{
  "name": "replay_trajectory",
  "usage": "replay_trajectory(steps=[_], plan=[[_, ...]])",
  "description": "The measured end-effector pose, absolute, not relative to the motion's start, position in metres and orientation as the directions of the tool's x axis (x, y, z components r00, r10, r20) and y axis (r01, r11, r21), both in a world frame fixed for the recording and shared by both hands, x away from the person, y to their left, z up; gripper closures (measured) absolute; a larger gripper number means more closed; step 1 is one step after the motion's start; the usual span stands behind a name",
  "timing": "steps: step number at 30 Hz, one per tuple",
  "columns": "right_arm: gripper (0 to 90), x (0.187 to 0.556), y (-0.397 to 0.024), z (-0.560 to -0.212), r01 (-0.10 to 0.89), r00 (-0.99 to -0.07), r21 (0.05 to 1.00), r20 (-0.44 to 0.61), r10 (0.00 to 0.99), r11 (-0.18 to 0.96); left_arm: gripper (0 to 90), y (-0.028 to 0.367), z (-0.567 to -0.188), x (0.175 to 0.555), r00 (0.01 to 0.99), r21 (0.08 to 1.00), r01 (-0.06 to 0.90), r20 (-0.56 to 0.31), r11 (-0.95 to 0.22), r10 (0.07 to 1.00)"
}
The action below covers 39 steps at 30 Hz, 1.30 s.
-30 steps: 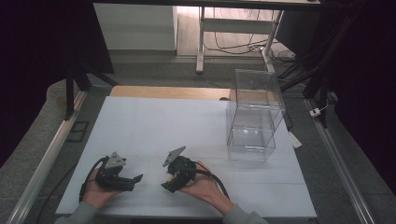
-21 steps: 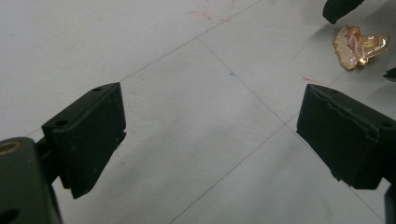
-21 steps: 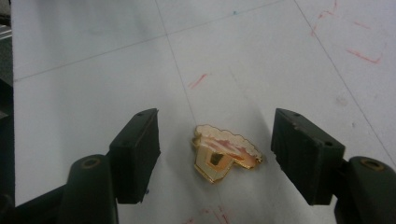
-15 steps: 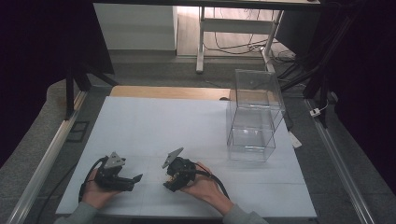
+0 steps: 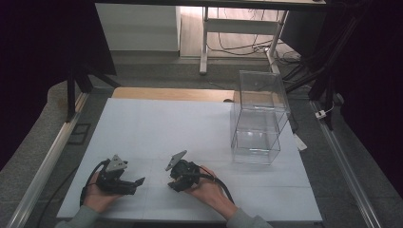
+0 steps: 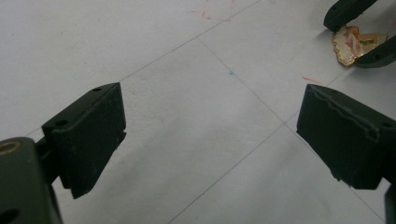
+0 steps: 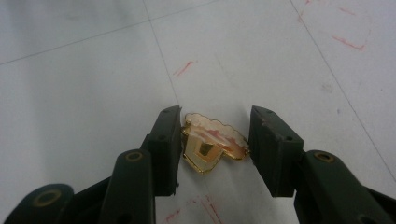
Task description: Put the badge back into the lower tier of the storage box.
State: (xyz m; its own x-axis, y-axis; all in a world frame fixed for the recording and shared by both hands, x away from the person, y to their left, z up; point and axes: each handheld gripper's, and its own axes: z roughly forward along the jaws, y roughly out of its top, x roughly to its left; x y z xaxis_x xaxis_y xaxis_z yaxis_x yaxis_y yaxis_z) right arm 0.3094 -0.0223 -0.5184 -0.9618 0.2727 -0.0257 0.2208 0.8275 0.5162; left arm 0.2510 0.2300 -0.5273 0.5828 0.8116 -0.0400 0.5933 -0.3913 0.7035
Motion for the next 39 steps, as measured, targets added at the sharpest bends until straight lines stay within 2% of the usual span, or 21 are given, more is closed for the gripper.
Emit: replay_trajectory(steps=[2,10,13,18,24,39], plan=[[59.5,0.309,-0.023,-0.518,0.219,-0.962,0.516,-0.029,0.273,0.828,8.1,0.23,-0.527,0.251,0.582,0.704,0.593,-0.04,-0.391,0.812],[61.7,0.309,-0.023,-0.516,0.223,-0.96,0.504,-0.036,0.278,0.835,8.1,0.231,-0.528,0.251,0.582,0.702,0.596,-0.042,-0.391,0.812],[74.1,0.309,-0.026,-0.511,0.236,-0.958,0.548,-0.006,0.286,0.802,8.1,0.231,-0.528,0.251,0.582,0.702,0.596,-0.043,-0.39,0.812],[77.9,0.311,-0.029,-0.508,0.232,-0.958,0.552,-0.014,0.287,0.801,8.1,0.231,-0.528,0.251,0.581,0.703,0.595,-0.042,-0.39,0.813],[84.9,0.311,-0.033,-0.501,0.246,-0.942,0.555,-0.056,0.331,0.794,8.1,0.231,-0.528,0.251,0.581,0.703,0.596,-0.044,-0.388,0.812],[85.0,0.304,-0.026,-0.505,0.194,-0.935,0.546,-0.149,0.322,0.815,8.1,0.23,-0.529,0.251,0.584,0.698,0.597,-0.04,-0.396,0.811]])
